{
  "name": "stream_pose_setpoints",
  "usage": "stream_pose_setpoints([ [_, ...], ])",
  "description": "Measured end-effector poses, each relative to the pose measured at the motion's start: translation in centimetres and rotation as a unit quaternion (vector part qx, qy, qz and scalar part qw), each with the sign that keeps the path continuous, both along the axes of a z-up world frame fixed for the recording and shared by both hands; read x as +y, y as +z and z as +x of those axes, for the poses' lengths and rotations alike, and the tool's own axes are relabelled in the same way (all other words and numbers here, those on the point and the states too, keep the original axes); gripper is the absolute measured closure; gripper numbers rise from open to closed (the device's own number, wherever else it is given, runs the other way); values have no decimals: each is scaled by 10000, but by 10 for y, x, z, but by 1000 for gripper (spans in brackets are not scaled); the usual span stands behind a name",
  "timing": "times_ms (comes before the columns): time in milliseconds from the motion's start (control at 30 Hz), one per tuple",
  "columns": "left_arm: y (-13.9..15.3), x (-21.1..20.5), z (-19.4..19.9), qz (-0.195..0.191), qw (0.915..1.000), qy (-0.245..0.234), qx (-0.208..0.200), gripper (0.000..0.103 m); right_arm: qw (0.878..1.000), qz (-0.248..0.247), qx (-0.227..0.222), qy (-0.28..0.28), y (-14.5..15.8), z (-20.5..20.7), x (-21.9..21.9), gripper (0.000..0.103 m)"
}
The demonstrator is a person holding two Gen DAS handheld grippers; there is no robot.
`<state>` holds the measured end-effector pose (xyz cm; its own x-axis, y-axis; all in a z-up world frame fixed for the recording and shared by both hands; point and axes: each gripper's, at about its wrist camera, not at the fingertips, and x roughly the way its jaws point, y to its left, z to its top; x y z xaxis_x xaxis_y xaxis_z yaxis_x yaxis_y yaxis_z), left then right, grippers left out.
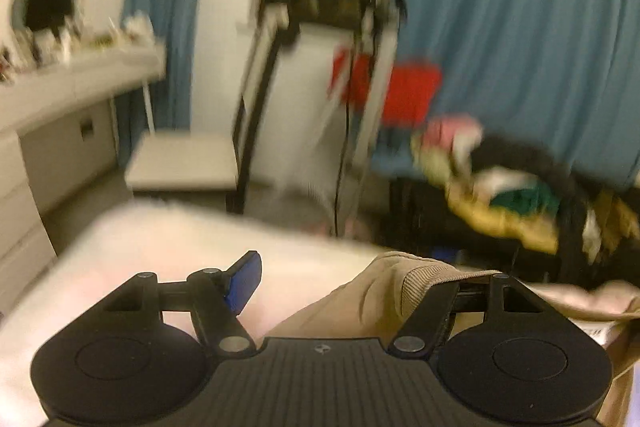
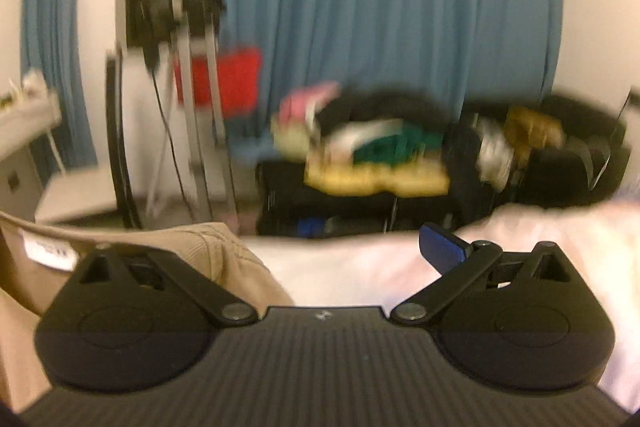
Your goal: Fold clothes
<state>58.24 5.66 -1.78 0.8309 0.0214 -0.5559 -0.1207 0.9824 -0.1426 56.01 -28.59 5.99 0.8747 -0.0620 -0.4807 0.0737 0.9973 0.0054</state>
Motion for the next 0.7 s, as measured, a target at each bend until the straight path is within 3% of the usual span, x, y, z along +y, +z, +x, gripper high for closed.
stream_pose_setpoints([
  [67,-37,3,26,103,9984,-182,534,31,9987,80,492,54,-33,24,2,0],
  [133,-65,1,46,280,9926,-409,1111,22,9951,12,976,156,-57,37,2,0],
  [267,-90,-5,53,671,9713,-1069,2015,17,9798,36,1907,604,-79,62,10,0],
  [367,-79,-8,50,802,9645,-1393,2094,4,9739,103,2096,867,-73,59,17,0],
  [500,-53,-22,30,1094,9618,-1759,1790,2,9726,222,1982,1195,-58,44,28,0],
  [600,-31,-27,-2,1184,9681,-1787,1301,1,9747,167,1824,1282,-44,20,37,0],
  [700,-11,-30,-46,1146,9772,-1590,817,1,9815,-164,1642,974,-35,1,40,0],
])
